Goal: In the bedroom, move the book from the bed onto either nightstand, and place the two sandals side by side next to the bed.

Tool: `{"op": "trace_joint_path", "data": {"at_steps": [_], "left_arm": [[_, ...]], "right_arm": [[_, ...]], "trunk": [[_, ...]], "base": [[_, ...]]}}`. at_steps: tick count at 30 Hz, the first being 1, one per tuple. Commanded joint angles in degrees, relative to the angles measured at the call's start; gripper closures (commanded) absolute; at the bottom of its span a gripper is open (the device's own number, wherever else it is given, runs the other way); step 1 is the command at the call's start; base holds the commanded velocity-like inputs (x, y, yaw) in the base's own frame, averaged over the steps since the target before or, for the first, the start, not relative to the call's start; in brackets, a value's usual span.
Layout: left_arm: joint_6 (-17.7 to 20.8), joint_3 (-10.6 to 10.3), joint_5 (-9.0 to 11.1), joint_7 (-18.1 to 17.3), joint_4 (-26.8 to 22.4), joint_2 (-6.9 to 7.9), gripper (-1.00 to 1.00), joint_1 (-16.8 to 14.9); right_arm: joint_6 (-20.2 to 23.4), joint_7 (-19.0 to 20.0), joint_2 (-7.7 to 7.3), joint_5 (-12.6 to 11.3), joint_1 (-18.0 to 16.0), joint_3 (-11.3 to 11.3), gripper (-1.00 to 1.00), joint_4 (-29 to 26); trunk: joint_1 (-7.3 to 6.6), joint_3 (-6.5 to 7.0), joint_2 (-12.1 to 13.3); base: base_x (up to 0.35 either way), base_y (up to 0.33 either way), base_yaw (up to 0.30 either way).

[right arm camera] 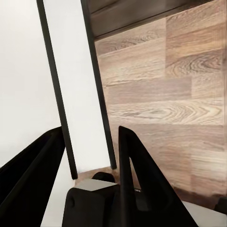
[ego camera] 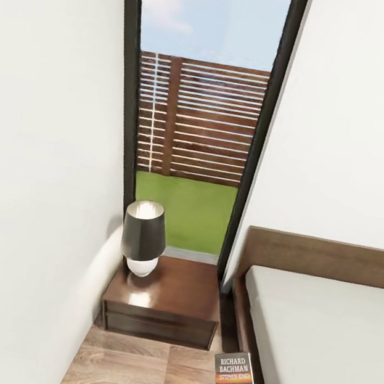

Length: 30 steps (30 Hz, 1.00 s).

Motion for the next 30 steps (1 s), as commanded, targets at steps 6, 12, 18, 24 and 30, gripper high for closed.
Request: {"op": "trace_joint_path", "data": {"at_steps": [6, 12, 18, 24, 30], "left_arm": [[-0.1, -0.3, 0.6, -0.2, 0.1, 0.03, -1.00, 0.0], [-0.1, -0.3, 0.6, -0.2, 0.1, 0.04, -1.00, 0.0], [-0.1, -0.3, 0.6, -0.2, 0.0, 0.06, -1.00, 0.0], [-0.1, -0.3, 0.6, -0.2, 0.1, 0.11, -1.00, 0.0], [-0.2, -0.2, 0.6, -0.2, 0.1, 0.12, -1.00, 0.0]], "right_arm": [[0.1, 0.2, 0.00, -0.3, -0.1, -0.3, 1.00, 0.1], [0.1, 0.2, 0.00, -0.3, -0.1, -0.3, 1.00, 0.1], [0.1, 0.2, 0.00, -0.3, -0.1, -0.3, 1.00, 0.1], [0.1, 0.1, 0.00, -0.3, -0.1, -0.3, 1.00, 0.1], [0.1, 0.1, 0.00, -0.3, -0.1, -0.3, 1.00, 0.1]], "trunk": [[0.06, -0.12, -0.1], [0.06, -0.12, -0.1], [0.06, -0.12, -0.1], [0.06, -0.12, -0.1], [0.06, -0.12, -0.1]], "base": [[0.329, 0.000, -0.056], [0.329, 0.000, -0.003], [0.329, 0.000, 0.000], [0.328, 0.000, 0.000], [0.167, 0.000, 0.000]]}}
